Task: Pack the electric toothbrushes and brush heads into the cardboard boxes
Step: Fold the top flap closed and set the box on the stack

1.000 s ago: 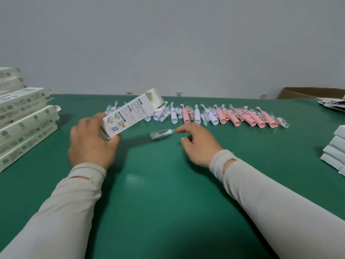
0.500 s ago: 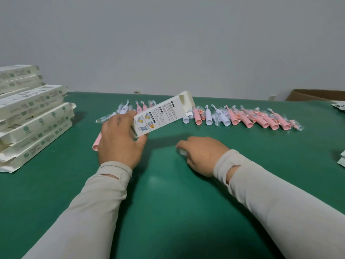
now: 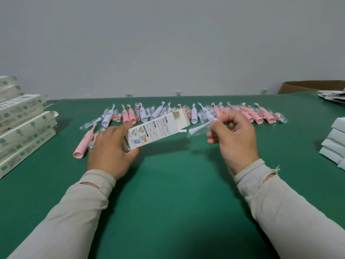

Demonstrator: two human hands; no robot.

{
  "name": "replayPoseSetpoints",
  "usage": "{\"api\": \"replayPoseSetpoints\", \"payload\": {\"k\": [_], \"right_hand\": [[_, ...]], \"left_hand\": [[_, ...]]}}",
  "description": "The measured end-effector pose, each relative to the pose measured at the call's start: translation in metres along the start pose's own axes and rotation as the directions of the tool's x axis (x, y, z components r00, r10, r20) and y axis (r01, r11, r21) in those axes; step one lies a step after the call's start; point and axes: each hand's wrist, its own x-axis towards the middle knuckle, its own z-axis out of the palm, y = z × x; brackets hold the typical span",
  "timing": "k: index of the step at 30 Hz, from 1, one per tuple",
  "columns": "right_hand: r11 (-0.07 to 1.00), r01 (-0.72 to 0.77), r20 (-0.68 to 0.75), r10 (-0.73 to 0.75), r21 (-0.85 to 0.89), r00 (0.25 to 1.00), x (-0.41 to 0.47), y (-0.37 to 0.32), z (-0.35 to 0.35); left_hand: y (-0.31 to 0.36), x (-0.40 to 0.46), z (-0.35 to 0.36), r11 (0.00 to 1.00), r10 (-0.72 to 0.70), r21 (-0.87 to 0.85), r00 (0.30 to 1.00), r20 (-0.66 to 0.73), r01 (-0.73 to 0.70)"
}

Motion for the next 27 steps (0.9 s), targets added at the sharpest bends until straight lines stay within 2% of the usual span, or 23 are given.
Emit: {"api": "replayPoseSetpoints", "payload": {"k": [3,7,10,14,19,24,27], "right_hand": [[0.997,0.022,-0.053,-0.018,0.068,0.998,0.001,-0.002,0.0],[0.999,0.03,-0.131,-0.026,0.025,0.991,0.002,0.0,0.0],[1.0,0.02,-0.101,-0.018,0.019,0.995,0.002,0.001,0.0],[0.999,0.009,-0.113,-0.013,-0.037,0.994,0.001,0.003,0.0],[0.982,0.018,-0.166,-0.051,-0.19,0.985,0.003,0.009,-0.003],[0.953,0.077,-0.071,-0.102,-0.292,0.992,-0.007,0.011,0.004],[0.909,0.097,0.064,-0.078,-0.406,0.995,-0.014,0.012,0.011]], "left_hand": [[0.003,-0.002,0.003,0.999,0.041,-0.001,0.998,0.043,-0.041],[0.007,-0.004,0.005,0.996,0.08,-0.037,0.995,0.062,-0.078],[0.012,-0.006,0.007,0.992,0.112,-0.066,0.991,0.078,-0.107],[0.014,-0.007,0.009,0.989,0.127,-0.081,0.989,0.079,-0.121],[0.012,-0.006,0.007,0.989,0.119,-0.099,0.99,0.076,-0.111],[0.015,-0.008,0.007,0.986,0.141,-0.101,0.985,0.102,-0.13],[0.018,-0.009,0.007,0.982,0.148,-0.129,0.984,0.097,-0.135]]}}
